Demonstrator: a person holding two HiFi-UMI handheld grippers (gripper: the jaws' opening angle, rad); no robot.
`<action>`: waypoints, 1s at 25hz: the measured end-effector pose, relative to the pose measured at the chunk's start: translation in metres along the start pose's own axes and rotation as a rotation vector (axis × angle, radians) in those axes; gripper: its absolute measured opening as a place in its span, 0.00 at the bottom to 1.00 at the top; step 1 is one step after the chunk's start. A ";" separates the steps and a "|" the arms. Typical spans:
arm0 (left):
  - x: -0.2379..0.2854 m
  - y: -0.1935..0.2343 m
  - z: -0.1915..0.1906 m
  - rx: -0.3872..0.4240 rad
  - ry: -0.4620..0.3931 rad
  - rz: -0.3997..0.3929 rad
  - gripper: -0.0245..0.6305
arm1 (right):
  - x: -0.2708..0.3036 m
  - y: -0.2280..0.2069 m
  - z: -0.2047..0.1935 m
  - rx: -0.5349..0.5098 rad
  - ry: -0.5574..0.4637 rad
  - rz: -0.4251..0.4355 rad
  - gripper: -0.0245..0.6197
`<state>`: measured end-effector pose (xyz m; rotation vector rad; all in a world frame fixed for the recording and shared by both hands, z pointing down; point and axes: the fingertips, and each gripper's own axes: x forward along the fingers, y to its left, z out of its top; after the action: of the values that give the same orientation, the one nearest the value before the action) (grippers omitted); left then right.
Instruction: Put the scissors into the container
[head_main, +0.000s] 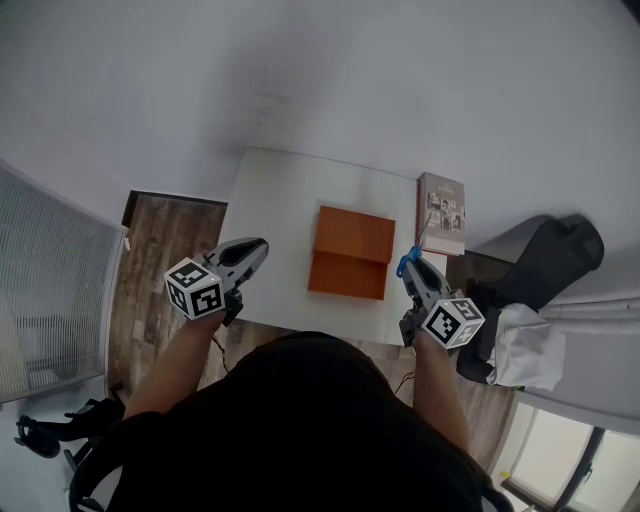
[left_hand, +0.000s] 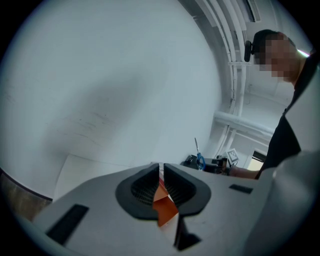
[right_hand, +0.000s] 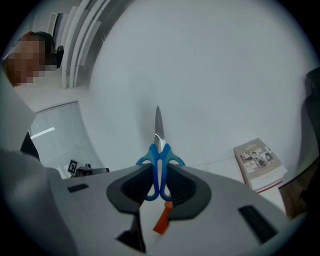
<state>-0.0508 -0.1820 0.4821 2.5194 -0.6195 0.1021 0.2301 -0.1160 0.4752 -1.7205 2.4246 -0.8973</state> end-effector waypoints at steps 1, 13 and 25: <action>0.001 0.002 -0.001 -0.004 0.001 0.002 0.09 | 0.002 -0.002 0.000 -0.002 0.005 0.000 0.18; 0.015 0.008 -0.008 -0.033 0.007 0.006 0.09 | 0.021 -0.011 -0.008 -0.002 0.062 0.017 0.18; 0.013 0.018 -0.005 -0.038 0.007 0.023 0.09 | 0.049 -0.011 -0.045 -0.088 0.201 0.026 0.18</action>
<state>-0.0473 -0.1982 0.4978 2.4750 -0.6423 0.1061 0.2048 -0.1418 0.5325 -1.6979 2.6432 -1.0215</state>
